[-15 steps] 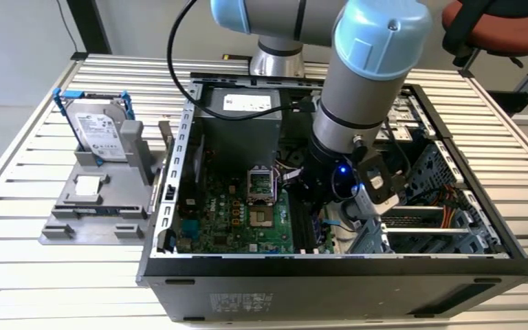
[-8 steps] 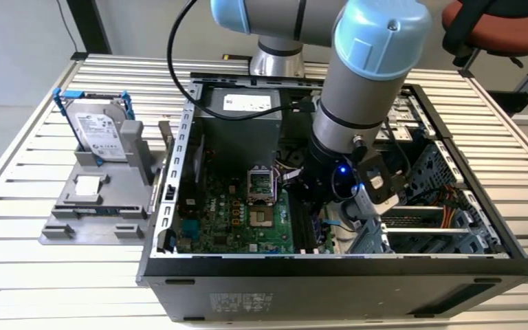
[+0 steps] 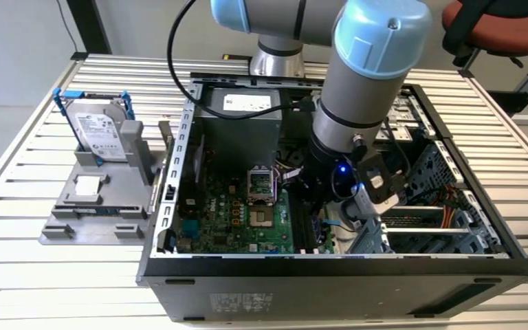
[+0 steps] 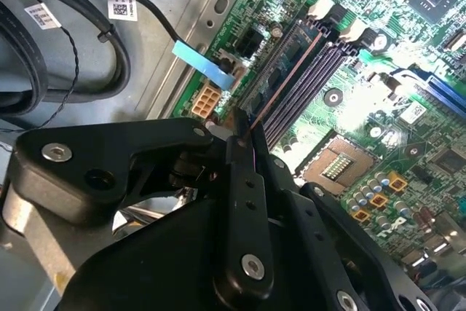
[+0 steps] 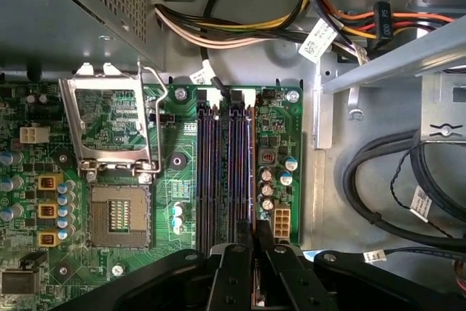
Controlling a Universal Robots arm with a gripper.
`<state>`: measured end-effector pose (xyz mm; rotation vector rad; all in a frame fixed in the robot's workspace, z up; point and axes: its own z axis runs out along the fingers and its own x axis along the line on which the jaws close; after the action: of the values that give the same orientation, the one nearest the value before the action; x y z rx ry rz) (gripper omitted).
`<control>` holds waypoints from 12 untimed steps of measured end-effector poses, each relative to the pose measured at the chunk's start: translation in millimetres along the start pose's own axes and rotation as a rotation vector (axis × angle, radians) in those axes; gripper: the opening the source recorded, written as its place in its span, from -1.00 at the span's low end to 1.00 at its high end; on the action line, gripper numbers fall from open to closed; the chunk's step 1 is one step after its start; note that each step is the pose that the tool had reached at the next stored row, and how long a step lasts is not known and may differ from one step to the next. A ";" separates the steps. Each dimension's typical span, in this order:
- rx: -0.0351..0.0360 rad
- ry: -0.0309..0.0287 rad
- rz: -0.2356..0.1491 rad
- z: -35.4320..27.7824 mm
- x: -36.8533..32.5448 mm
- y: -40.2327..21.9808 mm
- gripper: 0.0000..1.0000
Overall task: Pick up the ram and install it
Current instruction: 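Insert the ram into the slot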
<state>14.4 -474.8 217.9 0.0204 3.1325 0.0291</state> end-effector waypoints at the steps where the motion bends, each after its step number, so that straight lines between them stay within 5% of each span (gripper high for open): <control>1: 0.0000 -0.0001 0.005 0.0 0.4 0.0 -1.00; 12: 0.0013 -0.0006 0.040 7.4 0.9 -0.3 -1.00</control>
<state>13.5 -474.9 210.5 0.0832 3.1312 0.0274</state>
